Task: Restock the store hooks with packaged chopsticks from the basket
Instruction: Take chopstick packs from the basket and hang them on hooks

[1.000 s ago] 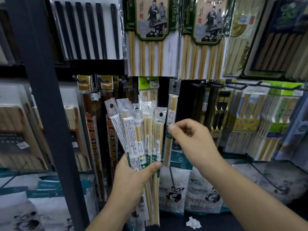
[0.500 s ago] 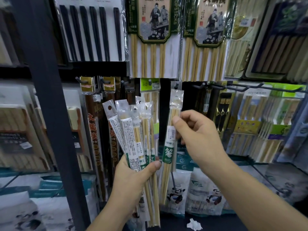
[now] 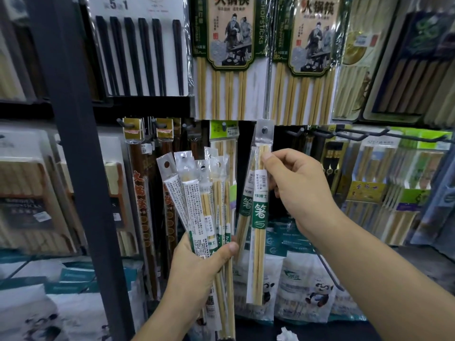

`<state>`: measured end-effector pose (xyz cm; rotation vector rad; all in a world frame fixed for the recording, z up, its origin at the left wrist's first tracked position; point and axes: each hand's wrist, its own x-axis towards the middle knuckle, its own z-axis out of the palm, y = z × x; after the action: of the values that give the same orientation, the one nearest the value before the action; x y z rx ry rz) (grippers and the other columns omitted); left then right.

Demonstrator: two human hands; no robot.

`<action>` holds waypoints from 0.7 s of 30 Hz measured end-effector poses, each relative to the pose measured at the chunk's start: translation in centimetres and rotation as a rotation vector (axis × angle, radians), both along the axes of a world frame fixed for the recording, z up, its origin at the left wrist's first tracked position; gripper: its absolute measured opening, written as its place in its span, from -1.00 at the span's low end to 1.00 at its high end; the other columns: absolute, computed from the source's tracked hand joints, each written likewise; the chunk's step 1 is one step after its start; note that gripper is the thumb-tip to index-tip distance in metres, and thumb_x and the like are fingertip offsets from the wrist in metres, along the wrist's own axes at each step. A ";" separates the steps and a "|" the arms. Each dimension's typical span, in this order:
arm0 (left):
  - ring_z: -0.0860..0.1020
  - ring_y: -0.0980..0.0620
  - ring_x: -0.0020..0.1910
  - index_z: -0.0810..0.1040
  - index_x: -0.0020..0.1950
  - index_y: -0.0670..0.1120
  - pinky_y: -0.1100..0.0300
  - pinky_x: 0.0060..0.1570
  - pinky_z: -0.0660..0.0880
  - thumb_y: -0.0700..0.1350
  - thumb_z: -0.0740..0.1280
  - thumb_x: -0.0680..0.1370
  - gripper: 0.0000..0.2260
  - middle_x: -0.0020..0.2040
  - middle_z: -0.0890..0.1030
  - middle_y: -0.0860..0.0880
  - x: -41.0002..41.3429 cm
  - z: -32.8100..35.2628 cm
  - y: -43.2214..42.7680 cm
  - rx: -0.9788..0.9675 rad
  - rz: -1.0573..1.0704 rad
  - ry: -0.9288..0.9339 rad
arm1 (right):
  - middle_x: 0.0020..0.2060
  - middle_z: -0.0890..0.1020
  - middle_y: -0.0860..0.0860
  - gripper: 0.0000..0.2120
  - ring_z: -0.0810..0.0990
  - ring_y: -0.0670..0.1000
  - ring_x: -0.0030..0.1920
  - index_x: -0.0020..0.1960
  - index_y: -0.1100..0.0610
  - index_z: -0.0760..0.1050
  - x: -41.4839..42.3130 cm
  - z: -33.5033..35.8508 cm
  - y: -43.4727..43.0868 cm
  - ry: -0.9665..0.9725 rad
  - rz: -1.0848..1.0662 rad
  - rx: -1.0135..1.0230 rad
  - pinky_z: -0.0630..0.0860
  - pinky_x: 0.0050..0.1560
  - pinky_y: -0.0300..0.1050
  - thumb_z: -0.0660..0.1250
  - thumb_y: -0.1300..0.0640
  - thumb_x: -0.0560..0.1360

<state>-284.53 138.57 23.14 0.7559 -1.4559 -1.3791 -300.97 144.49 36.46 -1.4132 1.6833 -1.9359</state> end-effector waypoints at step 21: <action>0.72 0.10 0.02 0.62 0.15 0.05 0.33 -0.09 0.60 0.03 0.64 0.29 -0.53 0.02 0.76 0.06 0.1 -0.6 -0.6 -0.026 -0.032 0.029 | -0.25 0.63 0.18 -0.77 0.55 0.00 -0.28 -0.15 0.07 0.62 -0.4 -0.7 -1.0 0.039 -0.075 0.036 0.56 -0.20 0.01 0.38 -0.05 0.59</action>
<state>-284.48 137.95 22.53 0.6961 -1.4670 -1.3871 -301.42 143.51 35.77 -1.4031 1.8041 -1.9177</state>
